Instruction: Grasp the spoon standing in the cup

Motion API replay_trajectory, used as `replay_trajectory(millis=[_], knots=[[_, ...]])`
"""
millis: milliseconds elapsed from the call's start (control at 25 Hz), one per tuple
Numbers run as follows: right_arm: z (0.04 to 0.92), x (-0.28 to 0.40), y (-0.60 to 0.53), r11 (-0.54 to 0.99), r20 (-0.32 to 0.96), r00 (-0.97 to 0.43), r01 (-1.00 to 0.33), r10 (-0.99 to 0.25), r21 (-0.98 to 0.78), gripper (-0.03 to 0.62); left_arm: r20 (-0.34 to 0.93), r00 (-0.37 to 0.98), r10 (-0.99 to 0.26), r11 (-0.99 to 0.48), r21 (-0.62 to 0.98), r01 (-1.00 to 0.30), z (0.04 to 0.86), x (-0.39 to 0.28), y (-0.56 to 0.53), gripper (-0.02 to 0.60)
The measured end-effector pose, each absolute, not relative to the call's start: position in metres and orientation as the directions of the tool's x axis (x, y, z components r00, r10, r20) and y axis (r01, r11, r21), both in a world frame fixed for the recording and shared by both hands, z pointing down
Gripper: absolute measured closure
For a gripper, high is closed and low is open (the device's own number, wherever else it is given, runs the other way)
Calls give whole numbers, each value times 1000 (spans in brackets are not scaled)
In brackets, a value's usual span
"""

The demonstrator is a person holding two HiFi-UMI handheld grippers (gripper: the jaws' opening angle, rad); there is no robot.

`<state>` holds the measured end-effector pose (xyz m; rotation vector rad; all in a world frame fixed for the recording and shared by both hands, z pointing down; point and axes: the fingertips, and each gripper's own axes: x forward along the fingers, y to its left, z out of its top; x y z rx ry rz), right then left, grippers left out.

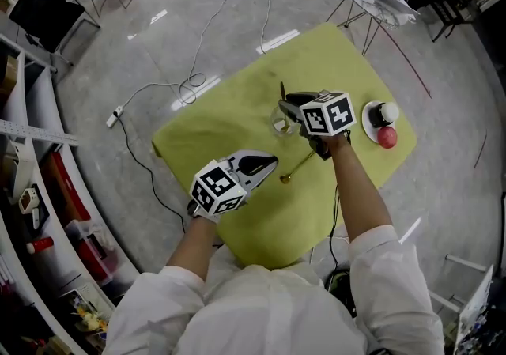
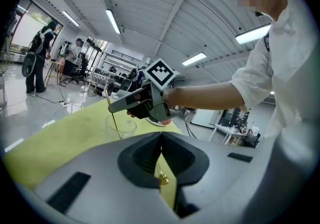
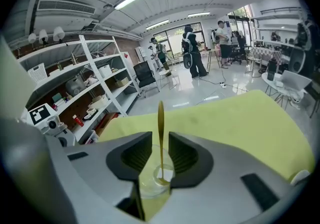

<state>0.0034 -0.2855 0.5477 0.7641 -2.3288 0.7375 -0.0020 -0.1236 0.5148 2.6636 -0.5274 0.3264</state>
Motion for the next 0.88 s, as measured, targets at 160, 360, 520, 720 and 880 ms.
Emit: replay_trajectory(millis=[160, 360, 520, 720, 880], knots=[[552, 0, -287, 687, 669, -666, -655, -328, -315, 493, 299, 900, -318, -844, 343, -412, 515, -5, -125, 577], [556, 1, -289, 690, 681, -653, -660, -331, -298, 512, 294, 899, -325, -841, 345, -417, 514, -6, -128, 577], [558, 3, -288, 693, 688, -638, -668, -345, -272, 569, 293, 899, -327, -840, 346, -418, 515, -7, -127, 577], [554, 4, -287, 695, 682, -641, -667, -353, -268, 576, 292, 898, -329, -839, 346, -420, 514, -8, -128, 577], [542, 8, -284, 687, 653, -657, -671, -377, -278, 579, 287, 899, -331, -841, 342, -419, 513, -8, -128, 577]])
